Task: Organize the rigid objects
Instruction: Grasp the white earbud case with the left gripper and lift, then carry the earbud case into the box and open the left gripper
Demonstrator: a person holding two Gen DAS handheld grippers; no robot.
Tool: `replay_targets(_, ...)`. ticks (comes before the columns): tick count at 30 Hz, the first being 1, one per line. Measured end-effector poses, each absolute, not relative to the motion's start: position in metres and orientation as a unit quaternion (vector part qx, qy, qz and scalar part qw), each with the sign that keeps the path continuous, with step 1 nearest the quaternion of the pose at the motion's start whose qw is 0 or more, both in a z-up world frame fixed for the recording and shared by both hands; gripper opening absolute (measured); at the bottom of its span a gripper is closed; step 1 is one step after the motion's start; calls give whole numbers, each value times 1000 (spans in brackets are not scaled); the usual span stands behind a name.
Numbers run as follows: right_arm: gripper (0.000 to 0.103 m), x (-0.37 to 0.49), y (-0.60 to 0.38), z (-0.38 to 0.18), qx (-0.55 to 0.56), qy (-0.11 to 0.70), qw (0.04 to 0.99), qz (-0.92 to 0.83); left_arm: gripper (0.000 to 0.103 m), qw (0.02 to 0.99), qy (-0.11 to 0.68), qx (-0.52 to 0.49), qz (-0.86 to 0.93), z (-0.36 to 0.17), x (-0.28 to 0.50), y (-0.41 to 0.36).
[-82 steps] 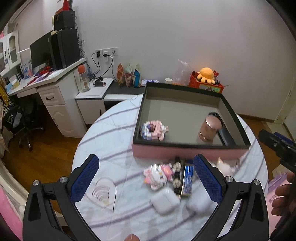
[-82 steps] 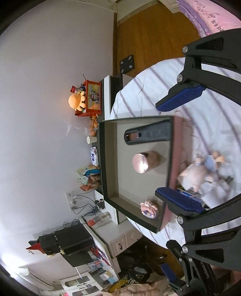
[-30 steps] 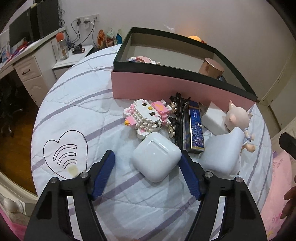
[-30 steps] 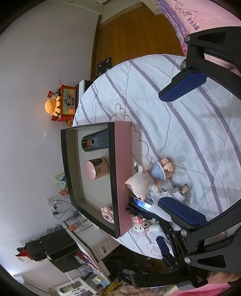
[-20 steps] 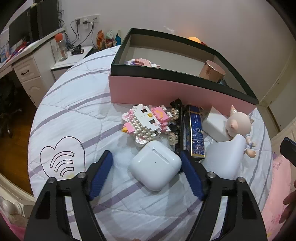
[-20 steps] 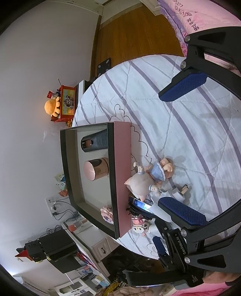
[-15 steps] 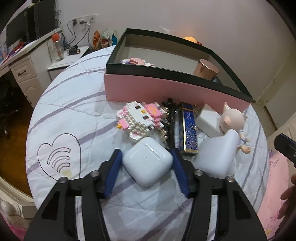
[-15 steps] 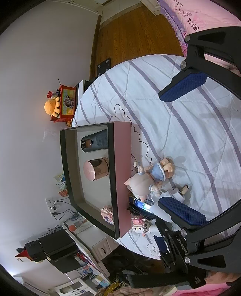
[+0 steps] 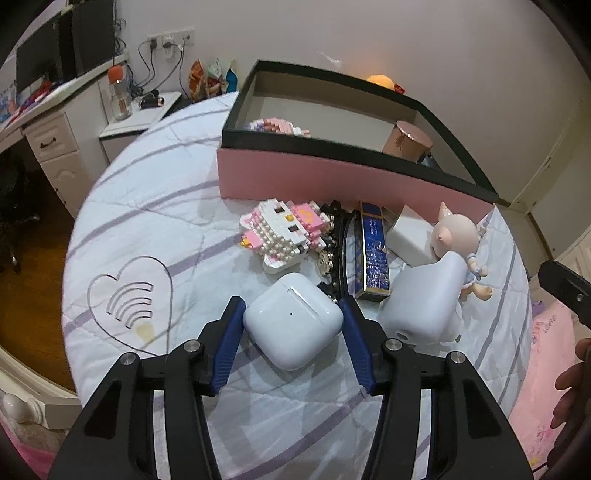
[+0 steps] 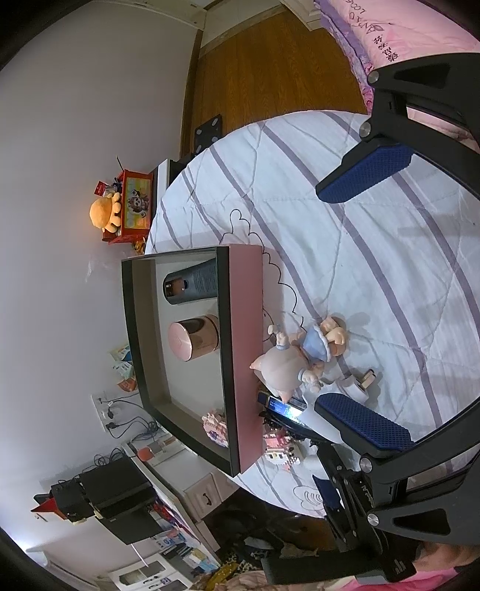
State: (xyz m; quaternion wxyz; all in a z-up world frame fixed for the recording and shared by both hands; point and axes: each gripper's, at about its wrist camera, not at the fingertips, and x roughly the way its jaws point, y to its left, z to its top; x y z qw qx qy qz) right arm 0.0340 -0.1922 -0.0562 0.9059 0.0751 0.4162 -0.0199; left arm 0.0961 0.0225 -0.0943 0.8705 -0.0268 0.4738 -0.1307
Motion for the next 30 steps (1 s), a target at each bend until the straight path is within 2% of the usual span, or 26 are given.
replay_targets(18,103,55,-186,-44,65,405,912,-6,53,900,411,-17,-144,-30,118,11)
replay_targets(30,103,92,-201,-29,65,387,919,-17,53,916,374,-15,-146,-1,177,-13)
